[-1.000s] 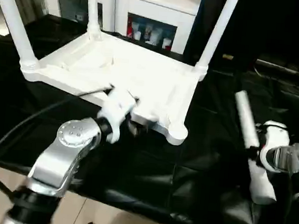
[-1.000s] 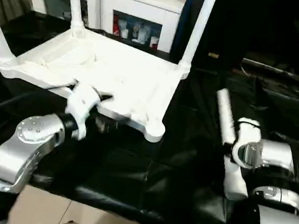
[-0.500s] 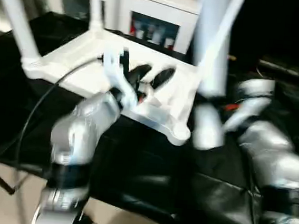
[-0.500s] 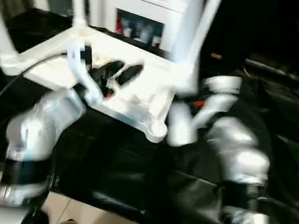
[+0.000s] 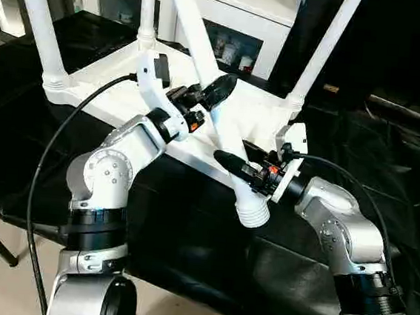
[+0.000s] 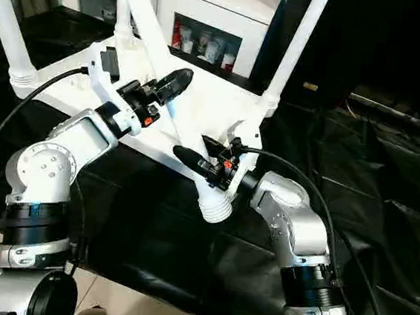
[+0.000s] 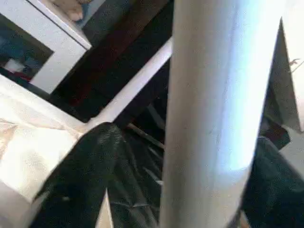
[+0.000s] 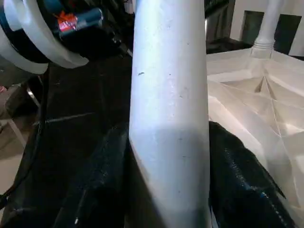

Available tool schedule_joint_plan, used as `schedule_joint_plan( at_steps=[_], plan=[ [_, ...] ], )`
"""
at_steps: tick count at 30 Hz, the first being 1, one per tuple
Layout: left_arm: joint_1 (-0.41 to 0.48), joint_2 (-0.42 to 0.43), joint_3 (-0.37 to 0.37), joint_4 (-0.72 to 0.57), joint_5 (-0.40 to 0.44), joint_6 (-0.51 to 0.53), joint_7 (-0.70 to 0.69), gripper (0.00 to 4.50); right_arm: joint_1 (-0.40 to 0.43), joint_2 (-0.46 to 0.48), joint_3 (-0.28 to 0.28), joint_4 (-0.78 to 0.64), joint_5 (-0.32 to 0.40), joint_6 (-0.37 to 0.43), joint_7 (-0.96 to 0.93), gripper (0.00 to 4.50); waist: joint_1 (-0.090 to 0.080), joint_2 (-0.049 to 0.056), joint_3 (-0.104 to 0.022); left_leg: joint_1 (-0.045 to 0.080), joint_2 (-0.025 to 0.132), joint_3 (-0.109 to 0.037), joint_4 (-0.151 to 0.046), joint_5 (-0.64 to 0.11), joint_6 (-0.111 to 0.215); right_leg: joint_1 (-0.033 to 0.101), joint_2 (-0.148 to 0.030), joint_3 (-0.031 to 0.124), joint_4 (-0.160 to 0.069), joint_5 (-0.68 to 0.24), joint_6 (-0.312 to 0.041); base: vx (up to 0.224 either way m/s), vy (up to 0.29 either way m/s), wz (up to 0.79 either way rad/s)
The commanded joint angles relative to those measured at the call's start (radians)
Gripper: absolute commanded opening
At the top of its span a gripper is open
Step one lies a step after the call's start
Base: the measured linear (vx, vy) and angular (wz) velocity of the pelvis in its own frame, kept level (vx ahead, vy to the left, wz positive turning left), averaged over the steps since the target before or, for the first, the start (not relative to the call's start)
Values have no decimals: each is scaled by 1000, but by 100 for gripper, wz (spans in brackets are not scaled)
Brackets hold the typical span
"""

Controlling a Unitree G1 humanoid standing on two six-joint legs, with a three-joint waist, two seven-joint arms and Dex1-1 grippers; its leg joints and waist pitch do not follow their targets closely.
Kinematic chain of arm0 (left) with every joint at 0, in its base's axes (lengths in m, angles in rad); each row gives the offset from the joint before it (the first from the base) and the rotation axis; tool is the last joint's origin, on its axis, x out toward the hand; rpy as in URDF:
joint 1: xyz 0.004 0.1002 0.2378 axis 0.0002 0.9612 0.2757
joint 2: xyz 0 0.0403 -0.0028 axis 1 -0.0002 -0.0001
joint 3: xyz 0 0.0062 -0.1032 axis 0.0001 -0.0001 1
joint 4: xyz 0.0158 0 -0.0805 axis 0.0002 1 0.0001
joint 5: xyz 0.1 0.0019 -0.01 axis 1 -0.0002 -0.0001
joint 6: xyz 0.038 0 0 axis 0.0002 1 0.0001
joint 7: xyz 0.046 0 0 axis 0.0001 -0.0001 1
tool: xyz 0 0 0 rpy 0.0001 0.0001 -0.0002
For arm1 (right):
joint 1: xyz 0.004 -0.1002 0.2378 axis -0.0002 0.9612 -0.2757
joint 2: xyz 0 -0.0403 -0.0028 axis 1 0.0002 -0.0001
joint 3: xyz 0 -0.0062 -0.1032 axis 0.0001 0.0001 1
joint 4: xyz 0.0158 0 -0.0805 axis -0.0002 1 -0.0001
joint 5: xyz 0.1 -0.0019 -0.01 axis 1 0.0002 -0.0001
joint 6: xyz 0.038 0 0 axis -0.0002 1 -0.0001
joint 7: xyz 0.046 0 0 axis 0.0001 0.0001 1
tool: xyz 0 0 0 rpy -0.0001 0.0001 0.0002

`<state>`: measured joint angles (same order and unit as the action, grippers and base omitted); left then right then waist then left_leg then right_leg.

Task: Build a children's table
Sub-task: Pick table leg

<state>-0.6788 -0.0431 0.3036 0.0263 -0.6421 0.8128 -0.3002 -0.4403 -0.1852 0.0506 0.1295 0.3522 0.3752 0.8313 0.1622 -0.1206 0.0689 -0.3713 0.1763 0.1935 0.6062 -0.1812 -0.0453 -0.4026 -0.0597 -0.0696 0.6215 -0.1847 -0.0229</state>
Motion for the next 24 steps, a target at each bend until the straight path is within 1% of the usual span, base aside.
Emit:
schedule_joint_plan(
  at_steps=[1, 2, 3, 4, 5, 6, 7, 8, 9, 10, 11, 12, 13, 14, 15, 16, 17, 18, 19, 20, 21, 22, 24],
  plan=[
    [-8, 4, -9, 7, -23, 29, 1, 335, -9, -12, -9, -5, -5, -33, -3, 181, -1, 8, -69, 18, 60, -34, -75, -163, -23, 46, -98, 55, -78, -237, -116, 0, 0, 0],
    [-5, 5, -16, 2, -30, 37, -5, 335, -9, -13, -8, -5, -4, -33, -5, 181, -1, 11, -68, 18, 60, -34, -76, -166, -24, 46, -98, 55, -78, -236, -117, 0, 0, 0],
    [-2, 7, -23, -2, -35, 45, -11, 335, -9, -13, -7, -5, -4, -33, -7, 181, -2, 10, -69, 19, 61, -34, -76, -168, -25, 46, -97, 55, -78, -230, -118, 0, 0, 0],
    [3, 11, -33, -8, -39, 53, -21, 322, -10, -12, -8, -4, -6, -35, -14, 181, -1, 14, -69, 19, 60, -34, -76, -169, -27, 46, -98, 56, -78, -230, -120, 0, 0, 0],
    [6, 15, -41, -13, -40, 57, -27, 322, -10, -11, -8, -4, -8, -37, -18, 181, -3, 12, -68, 19, 60, -34, -76, -170, -27, 46, -97, 56, -79, -230, -119, 0, 0, 0],
    [12, 18, -53, -22, -41, 58, -40, 315, -11, -10, -9, -3, -7, -36, -20, 181, -2, 16, -69, 19, 60, -35, -77, -169, -29, 46, -96, 56, -77, -221, -119, 0, 0, 0],
    [15, 20, -61, -28, -41, 59, -48, 315, -11, -10, -10, -3, -6, -35, -21, 181, -3, 15, -69, 20, 61, -35, -78, -173, -31, 46, -97, 56, -78, -219, -119, 0, 0, 0],
    [18, 23, -71, -34, -38, 62, -53, 292, -10, -9, -11, -3, -5, -34, -25, 181, -4, 14, -69, 20, 61, -34, -78, -175, -32, 47, -96, 56, -78, -218, -121, 0, 0, 0],
    [18, 23, -71, -34, -38, 62, -53, 292, -10, -9, -11, -3, -5, -34, -25, 181, -4, 20, -69, 20, 61, -34, -77, -182, -35, 47, -96, 56, -79, -212, -122, 0, 0, 0],
    [19, 26, -77, -37, -38, 67, -55, 280, -9, -8, -12, -4, -5, -34, -27, 181, -4, 21, -70, 20, 62, -35, -78, -185, -38, 48, -96, 56, -77, -206, -125, 0, 0, 0],
    [18, 29, -82, -36, -37, 72, -58, 274, -6, -7, -13, -7, -6, -34, -30, 181, -3, 28, -70, 21, 61, -36, -79, -187, -40, 47, -96, 56, -76, -202, -127, 0, 0, 0],
    [18, 34, -86, -36, -41, 76, -59, 263, -3, -6, -13, -9, -5, -34, -33, 181, -4, 29, -69, 22, 62, -37, -80, -196, -43, 47, -95, 55, -77, -200, -128, 0, 0, 0],
    [15, 38, -88, -32, -49, 83, -60, 263, 4, -6, -13, -14, -5, -35, -35, 181, -5, 26, -69, 22, 60, -36, -79, -203, -44, 48, -95, 56, -79, -206, -126, 0, 0, 0],
    [14, 38, -89, -31, -49, 83, -59, 248, 5, -6, -13, -14, -6, -35, -36, 181, -5, 30, -69, 22, 60, -36, -79, -205, -45, 48, -96, 56, -78, -207, -128, 0, 0, 0],
    [13, 40, -90, -29, -48, 84, -57, 238, 7, -6, -13, -16, -6, -35, -38, 181, -6, 32, -70, 22, 61, -37, -80, -207, -48, 48, -94, 55, -79, -203, -129, 0, 0, 0],
    [12, 41, -91, -27, -46, 85, -55, 233, 9, -6, -13, -16, -7, -34, -41, 181, -6, 29, -70, 21, 60, -36, -79, -202, -46, 50, -95, 56, -78, -193, -131, 0, 0, 0],
    [13, 45, -94, -28, -49, 91, -59, 231, 13, -5, -12, -19, -7, -34, -47, 181, -7, 34, -70, 21, 60, -37, -80, -202, -47, 50, -95, 56, -79, -188, -133, 0, 0, 0],
    [15, 49, -99, -30, -52, 97, -66, 231, 18, -5, -12, -21, -7, -34, -52, 181, -6, 35, -71, 21, 60, -37, -79, -203, -47, 50, -95, 56, -77, -184, -135, 0, 0, 0],
    [15, 54, -102, -31, -53, 102, -70, 204, 21, -4, -11, -23, -7, -34, -55, 181, -7, 35, -71, 21, 60, -37, -80, -201, -47, 50, -93, 55, -76, -175, -136, 0, 0, 0],
    [15, 55, -103, -30, -52, 102, -70, 194, 21, -4, -11, -23, -7, -34, -56, 181, -8, 34, -71, 21, 60, -37, -80, -201, -45, 51, -94, 55, -76, -175, -138, 0, 0, 0],
    [13, 61, -107, -25, -46, 103, -68, 191, 22, -2, -11, -24, -6, -34, -62, 181, -7, 40, -71, 21, 60, -38, -80, -202, -47, 51, -95, 55, -75, -173, -140, 0, 0, 0],
    [11, 66, -108, -20, -39, 103, -61, 187, 20, -1, -11, -25, -6, -31, -65, 181, -9, 38, -70, 22, 60, -37, -80, -207, -47, 51, -93, 55, -76, -179, -142, 0, 0, 0],
    [8, 68, -107, -17, -35, 104, -58, 176, 20, 0, -10, -26, -6, -30, -68, 181, -10, 41, -69, 22, 61, -38, -81, -214, -47, 51, -94, 56, -78, -191, -143, 0, 0, 0]
  ],
)
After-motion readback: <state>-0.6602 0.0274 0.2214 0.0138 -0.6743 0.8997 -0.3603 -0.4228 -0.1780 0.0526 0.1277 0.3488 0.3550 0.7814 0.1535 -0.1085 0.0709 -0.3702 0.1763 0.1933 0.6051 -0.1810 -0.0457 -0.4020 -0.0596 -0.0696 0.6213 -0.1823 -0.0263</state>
